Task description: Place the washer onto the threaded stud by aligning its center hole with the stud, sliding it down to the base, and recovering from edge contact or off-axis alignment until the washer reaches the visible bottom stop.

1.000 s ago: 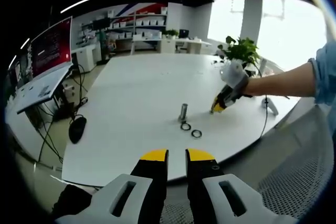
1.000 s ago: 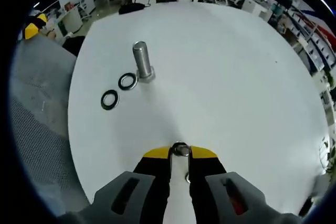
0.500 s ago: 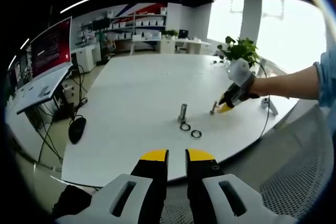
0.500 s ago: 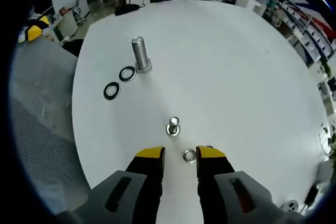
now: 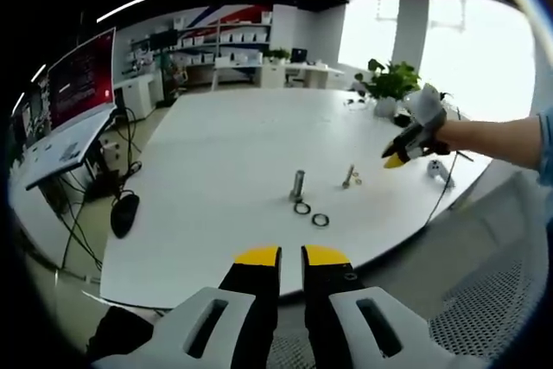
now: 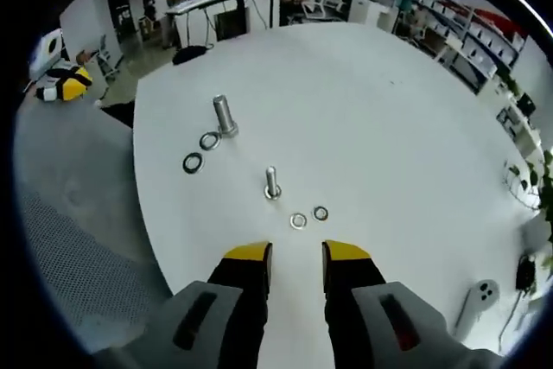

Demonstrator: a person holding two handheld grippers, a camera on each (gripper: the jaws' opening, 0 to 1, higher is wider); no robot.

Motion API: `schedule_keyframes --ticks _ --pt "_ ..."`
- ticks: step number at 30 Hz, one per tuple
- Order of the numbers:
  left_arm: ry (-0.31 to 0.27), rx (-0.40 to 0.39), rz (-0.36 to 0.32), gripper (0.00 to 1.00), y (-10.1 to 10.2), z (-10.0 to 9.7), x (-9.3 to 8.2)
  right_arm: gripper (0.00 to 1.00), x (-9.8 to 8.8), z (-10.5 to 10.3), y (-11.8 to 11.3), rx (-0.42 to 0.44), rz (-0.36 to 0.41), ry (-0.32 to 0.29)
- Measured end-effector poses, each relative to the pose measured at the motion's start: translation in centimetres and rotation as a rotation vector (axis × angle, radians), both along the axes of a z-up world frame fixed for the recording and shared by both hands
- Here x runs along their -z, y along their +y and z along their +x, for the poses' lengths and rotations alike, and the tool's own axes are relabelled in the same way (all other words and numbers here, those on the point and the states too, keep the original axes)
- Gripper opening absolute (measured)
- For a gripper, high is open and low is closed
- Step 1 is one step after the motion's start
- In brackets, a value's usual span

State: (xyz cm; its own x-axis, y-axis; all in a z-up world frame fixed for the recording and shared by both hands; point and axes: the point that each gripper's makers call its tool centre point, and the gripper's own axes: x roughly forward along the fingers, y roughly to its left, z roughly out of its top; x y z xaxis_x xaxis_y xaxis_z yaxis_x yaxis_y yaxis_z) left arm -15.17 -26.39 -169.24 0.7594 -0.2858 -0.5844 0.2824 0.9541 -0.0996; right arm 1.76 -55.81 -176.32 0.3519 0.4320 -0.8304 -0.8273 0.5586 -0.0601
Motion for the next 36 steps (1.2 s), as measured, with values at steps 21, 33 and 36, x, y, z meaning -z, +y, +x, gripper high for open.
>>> schedule_keyframes --ticks 21,33,36 --pt "-0.01 0.049 -0.025 0.11 -0.9 -0.3 -0.3 0.23 -1.8 -3.2 -0.1 0.041 0.022 -0.029" --pt "0.024 0.021 0.014 0.11 -0.3 -0.3 0.3 0.24 0.6 -3.0 0.4 -0.108 0.021 0.021" --pt "0.026 0.012 0.023 0.11 -0.2 -0.4 0.4 0.24 1.7 -2.8 0.4 -0.145 0.009 0.059"
